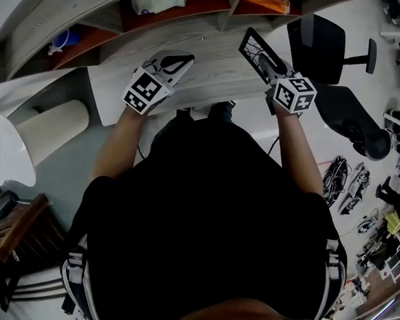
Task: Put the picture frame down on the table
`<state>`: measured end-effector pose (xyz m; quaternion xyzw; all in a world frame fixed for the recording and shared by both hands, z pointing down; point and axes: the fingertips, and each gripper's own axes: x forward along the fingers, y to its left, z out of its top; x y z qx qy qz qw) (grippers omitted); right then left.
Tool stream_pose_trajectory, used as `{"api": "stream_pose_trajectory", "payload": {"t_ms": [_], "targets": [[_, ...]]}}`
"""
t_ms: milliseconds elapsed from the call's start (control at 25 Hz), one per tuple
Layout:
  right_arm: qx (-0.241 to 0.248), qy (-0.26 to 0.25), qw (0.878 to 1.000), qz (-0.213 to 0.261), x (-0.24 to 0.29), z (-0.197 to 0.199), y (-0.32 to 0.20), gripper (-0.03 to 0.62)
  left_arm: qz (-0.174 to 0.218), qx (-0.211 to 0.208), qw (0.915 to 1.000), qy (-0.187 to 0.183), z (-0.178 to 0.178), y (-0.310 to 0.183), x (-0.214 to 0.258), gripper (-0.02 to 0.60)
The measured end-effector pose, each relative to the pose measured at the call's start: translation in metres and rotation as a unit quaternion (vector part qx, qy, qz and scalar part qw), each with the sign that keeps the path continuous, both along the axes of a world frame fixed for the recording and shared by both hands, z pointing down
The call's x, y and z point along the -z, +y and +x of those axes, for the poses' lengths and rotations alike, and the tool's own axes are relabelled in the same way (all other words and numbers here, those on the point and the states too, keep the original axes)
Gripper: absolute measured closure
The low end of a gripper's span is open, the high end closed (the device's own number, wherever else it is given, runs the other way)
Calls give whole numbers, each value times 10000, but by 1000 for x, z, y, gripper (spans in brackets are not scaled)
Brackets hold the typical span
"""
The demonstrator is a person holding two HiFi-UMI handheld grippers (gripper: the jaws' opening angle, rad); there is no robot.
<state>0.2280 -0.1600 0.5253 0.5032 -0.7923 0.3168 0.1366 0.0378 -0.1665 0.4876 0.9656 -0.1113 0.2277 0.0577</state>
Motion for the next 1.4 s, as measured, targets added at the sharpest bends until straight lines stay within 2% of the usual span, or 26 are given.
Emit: {"api": "stream_pose_trajectory", "payload": {"t_ms": [400, 600, 960, 1400], "targets": [[428, -212, 9974, -546, -47, -24, 8, 579, -94, 127, 9997, -192, -13, 15, -32, 563], [711, -205, 9941, -788, -66, -44, 18, 577, -307, 256, 9989, -256, -26, 22, -54, 563], [924, -240, 9900, -1039, -87, -64, 32, 579, -718, 359, 9963, -317, -35, 37, -84, 563], [1150, -212, 9809, -1556, -130, -82, 63, 579, -925, 224, 9944, -453, -37, 55, -101, 563]]}}
